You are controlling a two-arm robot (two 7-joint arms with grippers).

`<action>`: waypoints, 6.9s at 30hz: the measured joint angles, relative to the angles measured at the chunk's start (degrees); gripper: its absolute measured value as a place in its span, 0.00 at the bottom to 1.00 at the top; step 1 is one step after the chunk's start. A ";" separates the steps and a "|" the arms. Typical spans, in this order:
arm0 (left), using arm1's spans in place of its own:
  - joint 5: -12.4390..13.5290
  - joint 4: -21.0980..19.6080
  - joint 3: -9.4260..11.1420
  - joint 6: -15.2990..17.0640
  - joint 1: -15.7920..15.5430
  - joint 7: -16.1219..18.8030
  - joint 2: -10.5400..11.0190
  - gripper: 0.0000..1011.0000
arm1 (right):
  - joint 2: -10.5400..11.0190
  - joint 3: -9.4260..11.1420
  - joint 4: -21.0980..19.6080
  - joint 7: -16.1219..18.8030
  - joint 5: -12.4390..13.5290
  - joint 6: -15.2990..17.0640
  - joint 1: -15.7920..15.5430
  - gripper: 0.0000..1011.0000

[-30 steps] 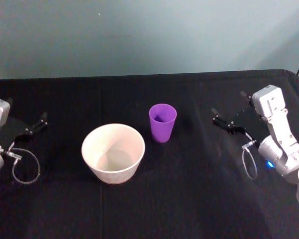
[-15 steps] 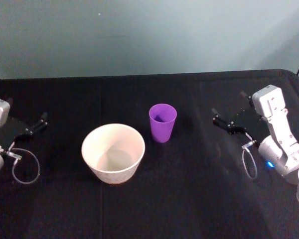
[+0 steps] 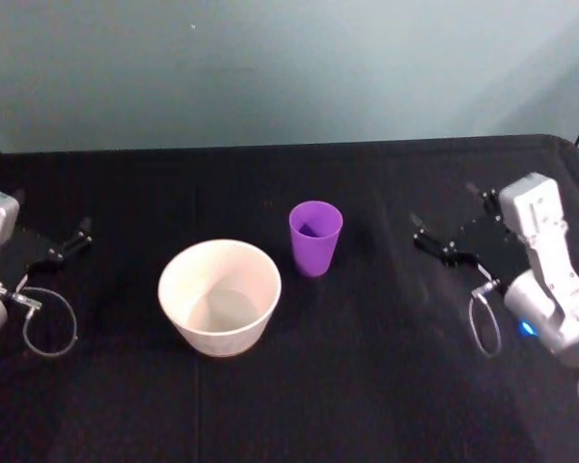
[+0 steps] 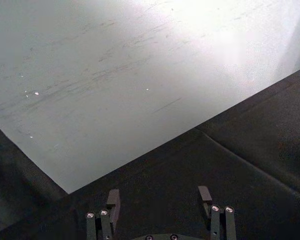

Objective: Pick up the cup and pour the mung beans from the cup into the bowl.

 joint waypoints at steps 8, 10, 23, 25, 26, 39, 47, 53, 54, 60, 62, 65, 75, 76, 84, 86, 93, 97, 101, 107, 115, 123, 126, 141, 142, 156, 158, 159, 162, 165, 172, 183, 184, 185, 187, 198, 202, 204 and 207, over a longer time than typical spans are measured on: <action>0.00 0.00 0.00 0.00 0.00 0.00 0.00 1.00 | 1.55 3.40 -0.68 7.51 7.41 -5.93 -4.23 0.99; 0.00 0.00 0.00 0.00 0.00 0.00 0.00 1.00 | 1.94 3.76 -0.48 12.48 11.26 -6.33 -4.76 0.99; 0.00 0.00 0.00 0.00 0.00 0.00 0.00 1.00 | -2.71 0.46 4.32 26.26 17.99 -1.77 -0.99 0.99; 0.00 0.00 0.00 0.00 0.00 0.00 0.00 1.00 | -3.55 0.01 4.96 26.41 17.42 -1.54 -0.30 0.99; 0.00 0.00 0.00 0.00 0.00 0.00 0.00 1.00 | -4.29 -0.40 5.56 26.40 16.64 -1.43 0.34 0.99; 0.00 0.00 0.00 0.00 0.00 0.00 0.00 1.00 | -9.35 -2.48 10.22 25.05 9.65 -2.73 5.20 0.99; 0.00 0.00 0.00 0.00 0.00 0.00 0.00 1.00 | -12.18 -2.74 14.00 25.38 7.85 -4.19 7.38 0.99; 0.00 0.00 0.00 0.00 0.00 0.00 0.00 1.00 | -14.10 -2.62 16.46 26.29 7.35 -4.76 8.61 0.99; 0.00 0.00 0.00 0.00 0.00 0.00 0.00 1.00 | -14.67 -2.58 17.24 26.44 7.13 -4.95 8.98 0.99; 0.00 0.00 0.00 0.00 0.00 0.00 0.00 1.00 | -16.29 -2.39 19.39 26.52 6.07 -5.93 10.16 0.99; 0.00 0.00 0.00 0.00 0.00 0.00 0.00 1.00 | -16.77 -2.20 20.04 26.59 5.82 -6.10 10.54 0.99; 0.00 0.00 0.00 0.00 0.00 0.00 0.00 1.00 | -17.33 -1.89 20.53 26.73 5.49 -6.17 10.92 0.99; 0.00 0.00 0.00 0.00 0.00 0.00 0.00 1.00 | -18.22 -0.80 20.12 26.70 4.21 -5.78 10.77 0.99; 0.00 0.00 0.00 0.00 0.00 0.00 0.00 1.00 | -18.26 -0.71 20.06 26.65 4.07 -5.74 10.74 0.99; 0.00 0.00 0.00 0.00 0.00 0.00 0.00 1.00 | -18.44 -0.32 19.88 26.35 3.36 -5.57 10.51 0.99; 0.00 0.00 0.00 0.00 0.00 0.00 0.00 1.00 | -18.43 -0.34 19.88 26.34 3.37 -5.56 10.50 0.99; 0.00 0.00 0.00 0.00 0.00 0.00 0.00 1.00 | -18.41 -0.39 19.83 26.30 3.52 -5.51 10.51 0.95; 0.00 0.00 0.00 0.00 0.00 0.00 0.00 1.00 | -18.39 -0.41 19.81 26.30 3.56 -5.51 10.51 0.87; 0.00 0.00 0.00 0.00 0.00 0.00 0.00 1.00 | -18.37 -0.44 19.81 26.30 3.58 -5.51 10.51 0.79; 0.00 0.00 0.00 0.00 0.00 0.00 0.00 1.00 | -18.35 -0.45 19.81 26.30 3.60 -5.51 10.51 0.75; 0.00 0.00 0.00 0.00 0.00 0.00 0.00 1.00 | -18.02 0.49 19.32 28.40 5.12 -4.09 10.37 0.73; 0.00 0.00 0.00 0.00 0.00 0.00 0.00 1.00 | -15.64 3.43 9.24 27.90 7.97 5.29 7.49 0.73; 0.00 0.00 0.00 0.00 0.00 0.00 0.00 1.00 | -14.07 4.29 3.77 26.96 8.92 9.18 6.39 0.73; -0.01 0.00 0.00 0.00 0.00 0.00 0.00 1.00 | -7.48 7.11 -15.02 21.13 12.57 23.51 5.81 0.73; 0.00 0.00 0.00 0.00 0.00 0.00 0.00 1.00 | -7.28 7.10 -15.37 20.93 12.59 23.84 5.92 0.73; -0.01 0.00 0.00 0.00 0.00 0.00 0.00 1.00 | -6.66 7.00 -16.41 20.39 12.63 24.86 6.26 0.73; 0.00 0.00 0.00 0.00 0.00 0.00 0.00 1.00 | -6.69 7.01 -16.36 20.39 12.63 24.82 6.22 0.73; 0.00 0.00 0.00 0.00 0.00 0.00 0.00 1.00 | -6.71 7.02 -16.33 20.39 12.63 24.80 6.20 0.73; 0.00 0.00 0.00 0.00 0.00 0.00 0.00 1.00 | -6.73 7.04 -16.30 20.41 12.63 24.77 6.18 0.73; 0.00 0.00 0.00 0.00 0.00 0.00 0.00 1.00 | -6.75 7.06 -16.26 20.46 12.64 24.72 6.16 0.73; 0.00 0.00 0.00 0.00 0.00 0.00 0.00 1.00 | -6.79 7.09 -16.22 20.52 12.64 24.65 6.12 0.73; 0.00 0.00 0.00 0.00 0.00 0.00 0.00 1.00 | -6.84 7.09 -16.17 20.58 12.63 24.58 6.08 0.73; 0.00 0.00 0.00 0.00 0.00 0.00 0.00 1.00 | -6.83 7.10 -16.17 20.58 12.63 24.58 6.08 0.73; 0.00 0.00 0.00 0.00 0.00 0.00 0.00 1.00 | -6.83 7.10 -16.17 20.59 12.63 24.58 6.08 0.73; 0.00 0.00 0.00 0.00 0.00 0.00 0.00 1.00 | -6.84 7.10 -16.17 20.59 12.63 24.58 6.08 0.73; 0.00 0.00 0.00 0.00 0.00 0.00 0.00 1.00 | -6.84 7.09 -16.17 20.60 12.63 24.58 6.08 0.73; 0.00 0.00 0.00 0.00 0.00 0.00 0.00 1.00 | -6.84 7.09 -16.17 20.60 12.63 24.58 6.08 0.73; 0.00 0.00 0.00 0.00 0.00 0.00 0.00 1.00 | -6.84 7.10 -16.17 20.60 12.63 24.58 6.08 0.73; 0.00 0.00 0.00 0.00 0.00 0.00 0.00 1.00 | -6.84 7.09 -16.17 20.60 12.63 24.58 6.08 0.73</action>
